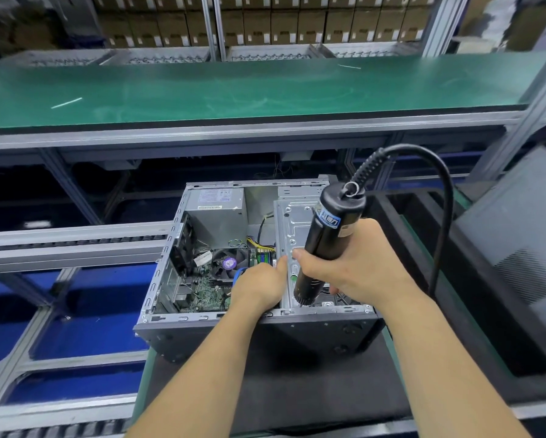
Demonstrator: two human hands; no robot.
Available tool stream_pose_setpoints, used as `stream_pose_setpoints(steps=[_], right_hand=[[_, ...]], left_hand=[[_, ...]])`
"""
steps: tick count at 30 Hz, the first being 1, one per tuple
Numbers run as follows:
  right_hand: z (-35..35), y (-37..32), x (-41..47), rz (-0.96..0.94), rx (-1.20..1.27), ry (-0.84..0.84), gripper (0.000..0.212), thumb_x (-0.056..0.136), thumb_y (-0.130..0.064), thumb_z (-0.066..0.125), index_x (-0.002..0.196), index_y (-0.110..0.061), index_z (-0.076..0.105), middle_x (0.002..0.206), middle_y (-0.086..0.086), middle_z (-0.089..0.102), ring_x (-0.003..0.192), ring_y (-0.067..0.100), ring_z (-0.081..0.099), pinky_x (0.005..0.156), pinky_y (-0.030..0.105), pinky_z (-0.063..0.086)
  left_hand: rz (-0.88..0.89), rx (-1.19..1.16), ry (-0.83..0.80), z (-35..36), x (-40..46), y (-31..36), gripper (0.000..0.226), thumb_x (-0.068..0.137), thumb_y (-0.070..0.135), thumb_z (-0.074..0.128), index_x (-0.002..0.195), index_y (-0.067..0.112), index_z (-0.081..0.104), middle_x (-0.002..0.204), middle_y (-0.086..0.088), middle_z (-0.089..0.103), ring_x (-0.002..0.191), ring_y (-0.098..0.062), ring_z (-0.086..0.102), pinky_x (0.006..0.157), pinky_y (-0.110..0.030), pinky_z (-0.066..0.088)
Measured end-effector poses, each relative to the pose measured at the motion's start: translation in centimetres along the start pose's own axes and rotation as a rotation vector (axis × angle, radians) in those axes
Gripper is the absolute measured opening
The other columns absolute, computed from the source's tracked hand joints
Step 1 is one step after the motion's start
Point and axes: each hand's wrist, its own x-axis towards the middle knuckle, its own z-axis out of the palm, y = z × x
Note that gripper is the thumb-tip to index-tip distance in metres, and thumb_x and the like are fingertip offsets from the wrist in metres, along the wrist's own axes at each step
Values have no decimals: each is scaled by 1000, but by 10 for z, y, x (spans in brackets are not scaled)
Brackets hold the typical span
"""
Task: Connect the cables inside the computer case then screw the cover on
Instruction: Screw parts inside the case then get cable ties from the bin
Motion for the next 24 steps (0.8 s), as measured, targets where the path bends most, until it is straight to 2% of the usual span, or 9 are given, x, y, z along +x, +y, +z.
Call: stream_pose_setpoints(steps=[2, 4, 8, 10, 12, 17, 20, 22, 24], right_hand=[[2, -1, 1, -4, -9, -6, 24, 75, -26, 82, 63, -35, 63, 54, -12, 62, 44, 2, 56, 43, 9, 39], [3, -2, 0, -7, -8, -15, 24, 75, -27, 82, 63, -35, 62, 54, -14, 62, 44, 1, 57, 42, 8, 37], [-1, -1, 3, 14, 9, -31, 27, 77, -25, 81, 61, -36, 63, 54, -11, 63, 41, 2, 54, 41, 8, 37], [-3, -1, 4, 31, 22, -56, 27, 78, -23, 81, 61, -35, 64, 55, -8, 64, 40, 2, 54, 41, 9, 37], [-3, -1, 4, 34, 36, -74, 27, 79, -21, 80, 61, -35, 65, 55, -10, 64, 41, 1, 54, 40, 7, 36], [-3, -1, 5, 12, 34, -67, 28, 78, -22, 81, 61, -35, 64, 56, -8, 64, 40, 2, 54, 42, 9, 38], [-3, -1, 4, 4, 48, -89, 23, 76, -27, 82, 63, -37, 66, 56, -10, 65, 41, 2, 55, 42, 10, 39], [-4, -1, 3, 37, 81, -97, 17, 67, -41, 84, 65, -37, 68, 56, -8, 65, 39, 3, 54, 39, 14, 41], [-6, 2, 2, 66, 113, -55, 25, 58, -54, 82, 66, -34, 69, 55, -5, 65, 37, 8, 54, 37, 19, 41]], left_hand=[[5, -47, 2, 3, 3, -1, 29, 100, 20, 29, 92, 10, 55, 108, -20, 65, 85, -31, 51, 71, -33, 37], [7, -64, -10, 3, 3, -3, 33, 101, 22, 29, 96, 7, 58, 110, -21, 65, 89, -34, 54, 73, -35, 39], [-14, -84, 32, -2, 0, -3, 51, 103, 41, 28, 110, 4, 62, 111, -16, 65, 104, -35, 61, 87, -39, 48], [-5, -54, 13, -2, -1, -2, 46, 103, 35, 28, 92, 4, 60, 105, -17, 64, 95, -35, 59, 80, -37, 46], [-16, -32, 9, -3, -2, -2, 38, 102, 25, 30, 71, 11, 47, 92, -13, 60, 84, -31, 52, 72, -34, 41], [-61, -55, 23, -2, -1, -1, 36, 101, 24, 31, 69, 14, 42, 85, -9, 54, 83, -29, 50, 73, -35, 40], [-72, -58, -8, 1, 4, -3, 32, 100, 24, 31, 86, 7, 54, 102, -15, 63, 91, -32, 56, 77, -36, 43], [-85, -103, -41, 1, 7, -5, 43, 99, 34, 31, 112, 5, 60, 116, -16, 63, 106, -34, 60, 86, -38, 46], [-98, -95, -118, 1, 8, -4, 57, 95, 45, 25, 125, 9, 58, 125, -15, 62, 114, -34, 58, 92, -39, 45]])
